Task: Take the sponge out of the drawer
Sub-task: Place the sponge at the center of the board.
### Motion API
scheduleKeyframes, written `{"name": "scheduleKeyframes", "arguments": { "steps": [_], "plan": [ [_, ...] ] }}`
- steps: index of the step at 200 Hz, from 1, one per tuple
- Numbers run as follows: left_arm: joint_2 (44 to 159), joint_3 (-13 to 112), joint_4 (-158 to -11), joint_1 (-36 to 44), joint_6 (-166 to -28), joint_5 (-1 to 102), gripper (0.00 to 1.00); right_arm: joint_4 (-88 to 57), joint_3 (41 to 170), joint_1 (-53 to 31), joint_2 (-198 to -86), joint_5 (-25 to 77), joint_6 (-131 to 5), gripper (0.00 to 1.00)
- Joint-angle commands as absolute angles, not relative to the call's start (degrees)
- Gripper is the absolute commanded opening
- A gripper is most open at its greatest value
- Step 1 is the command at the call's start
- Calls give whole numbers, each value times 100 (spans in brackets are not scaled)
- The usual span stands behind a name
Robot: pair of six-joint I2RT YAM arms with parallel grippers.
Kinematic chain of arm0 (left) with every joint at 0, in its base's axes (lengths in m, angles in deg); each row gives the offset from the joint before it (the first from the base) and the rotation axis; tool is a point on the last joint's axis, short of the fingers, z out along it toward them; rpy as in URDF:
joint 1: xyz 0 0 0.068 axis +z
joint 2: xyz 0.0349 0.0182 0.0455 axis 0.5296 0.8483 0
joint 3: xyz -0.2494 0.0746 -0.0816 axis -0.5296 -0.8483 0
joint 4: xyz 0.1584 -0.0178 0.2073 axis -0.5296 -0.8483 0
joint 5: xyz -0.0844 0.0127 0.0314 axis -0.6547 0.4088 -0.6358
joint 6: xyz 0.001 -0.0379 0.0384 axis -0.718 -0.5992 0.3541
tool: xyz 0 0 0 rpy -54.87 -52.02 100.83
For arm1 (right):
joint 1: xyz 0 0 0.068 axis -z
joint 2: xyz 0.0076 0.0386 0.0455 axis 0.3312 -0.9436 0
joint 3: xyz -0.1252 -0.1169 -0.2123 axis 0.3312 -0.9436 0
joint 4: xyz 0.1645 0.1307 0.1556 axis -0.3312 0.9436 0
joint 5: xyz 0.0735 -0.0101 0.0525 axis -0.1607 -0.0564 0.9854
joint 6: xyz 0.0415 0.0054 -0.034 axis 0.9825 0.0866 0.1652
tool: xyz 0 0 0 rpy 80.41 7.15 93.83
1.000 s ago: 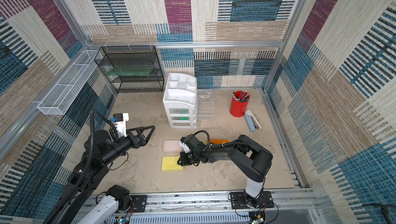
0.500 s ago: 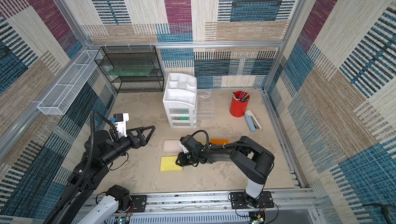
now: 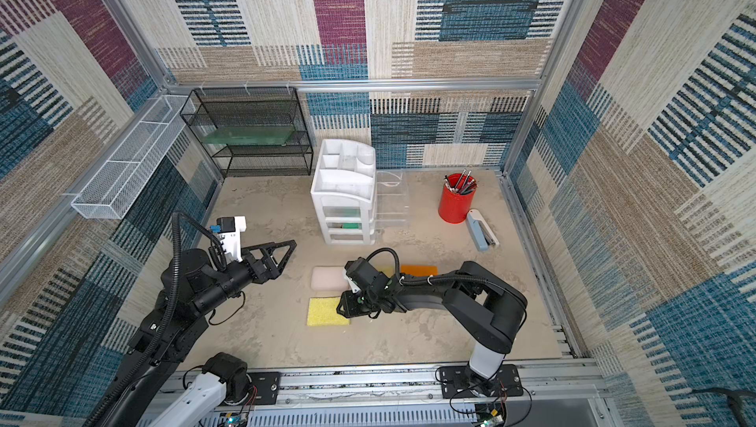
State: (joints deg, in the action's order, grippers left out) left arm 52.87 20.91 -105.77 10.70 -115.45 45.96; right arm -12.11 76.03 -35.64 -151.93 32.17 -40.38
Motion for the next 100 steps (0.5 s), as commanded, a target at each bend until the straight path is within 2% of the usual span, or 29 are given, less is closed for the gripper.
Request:
{"name": "scheduleKeyframes", "arguments": {
  "steps": [1, 39, 100],
  "plan": [
    [5280, 2089, -10423, 1071, -11477, 4538, 100, -600, 7558, -3577, -15190, 2912, -4094, 41],
    [5275, 2078, -10416, 1071, -11479, 4520, 100, -521, 7548, -3577, -15227, 2871, -4122, 44],
    [5258, 2029, -10375, 1071, -11486, 4477, 100, -260, 7497, -3577, -15149, 2700, -4220, 56]
  ]
}}
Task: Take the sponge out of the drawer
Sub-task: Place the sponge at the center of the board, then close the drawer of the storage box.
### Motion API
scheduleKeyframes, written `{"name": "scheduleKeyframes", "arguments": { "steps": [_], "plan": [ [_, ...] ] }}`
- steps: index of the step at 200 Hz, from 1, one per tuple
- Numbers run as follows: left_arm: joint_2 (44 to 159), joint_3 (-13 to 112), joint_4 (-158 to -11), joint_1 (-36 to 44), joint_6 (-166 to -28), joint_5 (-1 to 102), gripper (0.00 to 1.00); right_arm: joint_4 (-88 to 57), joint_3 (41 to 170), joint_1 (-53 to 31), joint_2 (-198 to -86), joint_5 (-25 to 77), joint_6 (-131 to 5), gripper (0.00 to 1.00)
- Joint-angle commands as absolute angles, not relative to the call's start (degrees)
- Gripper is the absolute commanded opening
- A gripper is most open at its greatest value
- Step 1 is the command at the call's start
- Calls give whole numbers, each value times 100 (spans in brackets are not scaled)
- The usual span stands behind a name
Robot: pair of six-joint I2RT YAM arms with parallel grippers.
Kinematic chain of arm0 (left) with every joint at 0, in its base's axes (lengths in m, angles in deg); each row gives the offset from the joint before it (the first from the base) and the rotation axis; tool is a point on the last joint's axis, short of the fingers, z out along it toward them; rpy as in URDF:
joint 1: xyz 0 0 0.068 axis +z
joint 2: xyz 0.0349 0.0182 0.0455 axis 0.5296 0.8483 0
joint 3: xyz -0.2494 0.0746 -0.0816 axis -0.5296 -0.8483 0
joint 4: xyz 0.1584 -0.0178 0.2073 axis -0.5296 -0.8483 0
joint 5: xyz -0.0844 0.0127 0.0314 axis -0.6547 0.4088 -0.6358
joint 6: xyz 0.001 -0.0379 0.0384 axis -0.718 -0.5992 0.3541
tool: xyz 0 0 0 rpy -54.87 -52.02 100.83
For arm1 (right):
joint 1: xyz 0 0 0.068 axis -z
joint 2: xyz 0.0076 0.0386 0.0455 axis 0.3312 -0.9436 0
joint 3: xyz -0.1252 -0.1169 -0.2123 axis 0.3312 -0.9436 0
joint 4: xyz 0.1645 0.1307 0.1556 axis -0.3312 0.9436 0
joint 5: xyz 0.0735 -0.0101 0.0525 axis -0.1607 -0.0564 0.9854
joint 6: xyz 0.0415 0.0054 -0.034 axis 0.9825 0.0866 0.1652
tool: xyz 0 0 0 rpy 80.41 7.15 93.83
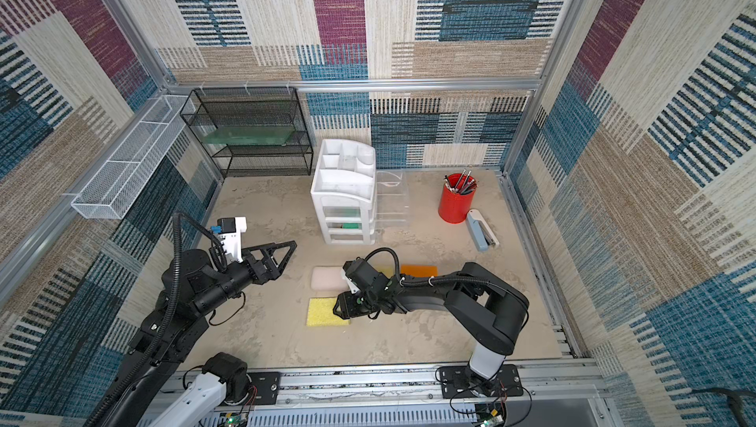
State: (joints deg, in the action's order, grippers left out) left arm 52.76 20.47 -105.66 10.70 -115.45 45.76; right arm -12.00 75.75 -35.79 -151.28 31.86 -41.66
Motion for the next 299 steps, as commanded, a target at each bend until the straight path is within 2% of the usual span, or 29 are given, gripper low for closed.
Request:
{"name": "scheduleKeyframes", "arguments": {
  "steps": [1, 34, 72, 89, 125, 166, 206, 246, 299],
  "plan": [
    [5256, 2033, -10373, 1071, -11487, 4476, 100, -263, 7498, -3577, -15147, 2697, -4220, 56],
    [5219, 2026, -10372, 1071, -11479, 4485, 100, -209, 7492, -3577, -15096, 2649, -4201, 64],
    [5221, 2019, -10365, 1071, -11466, 4524, 100, 38, 7584, -3569, -14933, 2417, -4249, 67],
    [5266, 2019, -10325, 1071, -11459, 4571, 100, 169, 7674, -3482, -14703, 2259, -4440, 74],
    [5628, 2084, -10043, 1071, -11467, 4582, 100, 383, 7789, -2742, -13884, 2118, -4864, 79],
    [6386, 2496, -9936, 1074, -11273, 4865, 100, -169, 7920, -1388, -13070, 2550, -5278, 98],
    [7286, 3211, -10080, 1089, -10921, 5156, 100, -473, 8449, -382, -13334, 2646, -5454, 99],
    [7961, 3763, -10224, 1220, -10727, 5413, 100, -248, 9004, 275, -13965, 2062, -5450, 96],
    [8985, 4280, -10056, 1649, -10823, 4781, 100, -550, 9142, 899, -14484, 2497, -5474, 97]
  ]
}}
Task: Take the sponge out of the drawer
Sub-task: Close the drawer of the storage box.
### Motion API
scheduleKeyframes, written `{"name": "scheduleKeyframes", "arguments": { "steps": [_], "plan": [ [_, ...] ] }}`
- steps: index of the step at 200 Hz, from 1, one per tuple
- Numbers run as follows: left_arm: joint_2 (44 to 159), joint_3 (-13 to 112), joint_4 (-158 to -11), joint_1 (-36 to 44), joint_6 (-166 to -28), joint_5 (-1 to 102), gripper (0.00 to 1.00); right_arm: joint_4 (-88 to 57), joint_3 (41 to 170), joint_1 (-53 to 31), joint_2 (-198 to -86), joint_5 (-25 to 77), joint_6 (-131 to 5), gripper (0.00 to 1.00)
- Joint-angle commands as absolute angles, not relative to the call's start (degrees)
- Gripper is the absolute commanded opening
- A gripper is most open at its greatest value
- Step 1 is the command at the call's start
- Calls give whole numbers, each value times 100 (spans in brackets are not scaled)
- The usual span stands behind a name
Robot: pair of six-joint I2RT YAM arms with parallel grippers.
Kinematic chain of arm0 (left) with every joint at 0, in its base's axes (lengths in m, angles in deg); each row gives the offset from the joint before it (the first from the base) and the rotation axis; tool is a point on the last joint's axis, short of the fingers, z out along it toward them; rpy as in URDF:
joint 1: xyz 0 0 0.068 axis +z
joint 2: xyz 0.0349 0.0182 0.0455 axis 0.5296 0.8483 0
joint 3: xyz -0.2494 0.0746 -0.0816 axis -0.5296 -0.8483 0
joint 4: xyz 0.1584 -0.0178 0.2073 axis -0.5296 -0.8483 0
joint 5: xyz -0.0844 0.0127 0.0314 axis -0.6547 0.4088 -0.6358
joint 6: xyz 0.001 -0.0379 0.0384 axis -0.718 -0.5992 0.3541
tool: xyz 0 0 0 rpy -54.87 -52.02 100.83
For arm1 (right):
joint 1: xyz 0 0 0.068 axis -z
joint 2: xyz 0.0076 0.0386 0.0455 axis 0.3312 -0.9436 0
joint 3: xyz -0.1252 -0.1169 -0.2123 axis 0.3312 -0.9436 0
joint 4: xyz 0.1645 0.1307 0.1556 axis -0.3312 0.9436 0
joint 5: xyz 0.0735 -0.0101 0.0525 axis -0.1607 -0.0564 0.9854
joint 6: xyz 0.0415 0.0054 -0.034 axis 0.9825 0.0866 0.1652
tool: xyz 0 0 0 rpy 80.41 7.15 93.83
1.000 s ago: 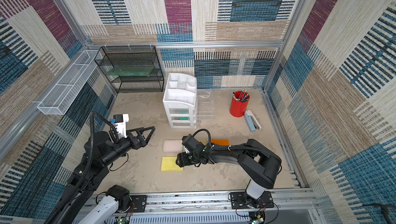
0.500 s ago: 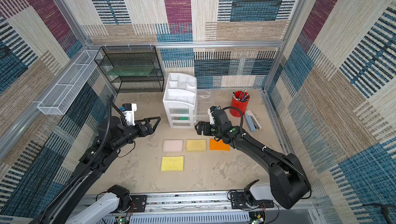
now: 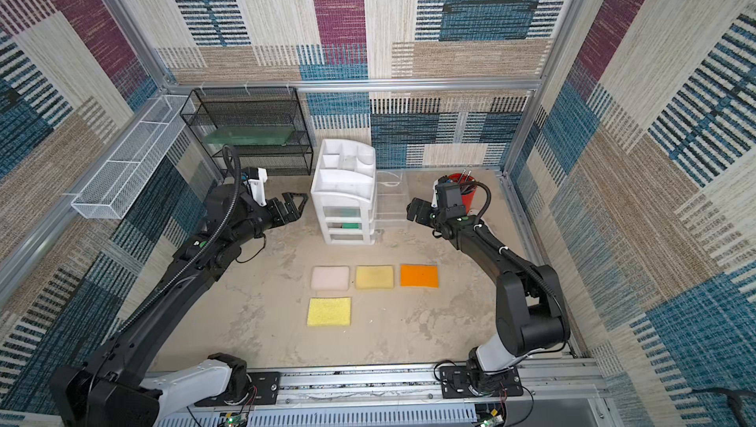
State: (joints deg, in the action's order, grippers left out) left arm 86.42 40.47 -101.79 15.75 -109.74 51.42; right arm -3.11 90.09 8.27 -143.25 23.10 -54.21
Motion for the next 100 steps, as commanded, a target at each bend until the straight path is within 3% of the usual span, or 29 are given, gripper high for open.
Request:
{"name": "scheduleKeyframes", "arguments": {
  "steps": [1, 53, 100],
  "plan": [
    [9009, 4297, -10056, 1650, -10817, 4778, 100, -549, 9151, 898, -14494, 2486, -5475, 97],
    [9844, 4728, -9940, 1904, -10805, 4404, 100, -108, 9477, 905, -14849, 1504, -5347, 97],
    [10301, 4917, -9775, 2071, -10923, 4021, 100, -91, 9416, 907, -14944, 1411, -5284, 95]
  ]
}}
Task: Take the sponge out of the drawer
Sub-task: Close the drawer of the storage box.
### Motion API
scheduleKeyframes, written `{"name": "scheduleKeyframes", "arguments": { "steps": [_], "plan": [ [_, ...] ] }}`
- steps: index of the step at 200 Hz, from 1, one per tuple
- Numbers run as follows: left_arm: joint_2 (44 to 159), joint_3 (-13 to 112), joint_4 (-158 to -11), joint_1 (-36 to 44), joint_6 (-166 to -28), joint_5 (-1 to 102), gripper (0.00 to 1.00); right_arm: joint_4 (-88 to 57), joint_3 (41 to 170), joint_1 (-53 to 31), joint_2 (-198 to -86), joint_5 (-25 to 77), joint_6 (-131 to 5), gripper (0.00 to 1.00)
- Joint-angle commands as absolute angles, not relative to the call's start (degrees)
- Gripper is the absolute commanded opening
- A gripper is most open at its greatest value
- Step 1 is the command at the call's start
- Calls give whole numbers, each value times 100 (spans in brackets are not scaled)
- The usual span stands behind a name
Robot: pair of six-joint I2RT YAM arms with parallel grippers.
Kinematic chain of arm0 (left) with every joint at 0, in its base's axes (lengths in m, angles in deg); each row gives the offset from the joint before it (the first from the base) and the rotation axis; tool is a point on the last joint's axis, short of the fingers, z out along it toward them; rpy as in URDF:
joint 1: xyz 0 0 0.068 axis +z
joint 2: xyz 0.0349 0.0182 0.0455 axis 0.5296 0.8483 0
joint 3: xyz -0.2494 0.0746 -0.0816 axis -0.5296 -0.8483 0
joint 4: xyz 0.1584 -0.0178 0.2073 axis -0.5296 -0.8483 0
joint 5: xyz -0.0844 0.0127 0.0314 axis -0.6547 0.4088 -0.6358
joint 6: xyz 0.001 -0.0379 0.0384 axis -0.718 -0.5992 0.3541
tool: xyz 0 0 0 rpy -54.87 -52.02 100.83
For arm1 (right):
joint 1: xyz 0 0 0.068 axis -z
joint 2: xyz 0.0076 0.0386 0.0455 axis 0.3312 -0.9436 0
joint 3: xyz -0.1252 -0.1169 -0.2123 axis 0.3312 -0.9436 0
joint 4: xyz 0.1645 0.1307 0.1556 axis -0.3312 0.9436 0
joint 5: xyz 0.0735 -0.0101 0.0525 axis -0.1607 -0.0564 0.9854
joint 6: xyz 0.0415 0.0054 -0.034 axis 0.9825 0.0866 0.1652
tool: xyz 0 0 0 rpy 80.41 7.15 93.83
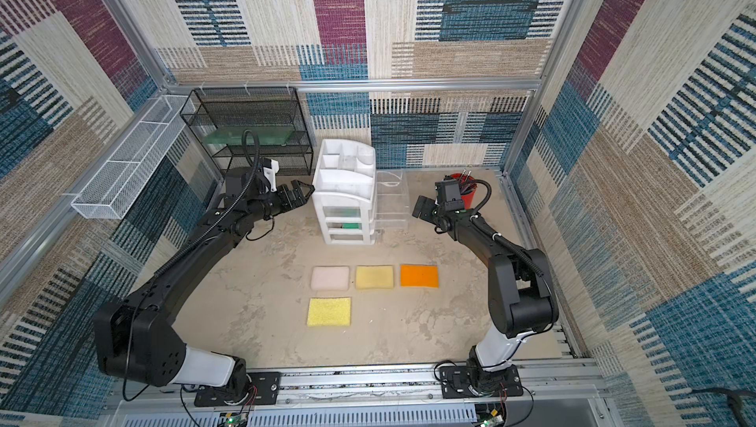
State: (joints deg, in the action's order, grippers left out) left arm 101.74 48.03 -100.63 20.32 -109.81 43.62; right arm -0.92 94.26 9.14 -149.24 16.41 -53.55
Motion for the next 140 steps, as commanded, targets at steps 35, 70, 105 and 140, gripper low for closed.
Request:
{"name": "scheduleKeyframes", "arguments": {
  "steps": [35, 70, 105, 140],
  "plan": [
    [10644, 5201, -9775, 2082, -10873, 3720, 100, -65, 9526, 897, -15193, 1476, -5326, 95],
    [10972, 5389, -9648, 2082, -10889, 3270, 99, -139, 9802, 723, -15531, 1712, -5486, 95],
    [11113, 5410, -9556, 2082, -10957, 3001, 99, -98, 10188, 330, -15802, 1758, -5761, 95],
    [11188, 5341, -9430, 2082, -11013, 2659, 98, -69, 10486, 41, -16110, 1821, -5800, 95]
  ]
}}
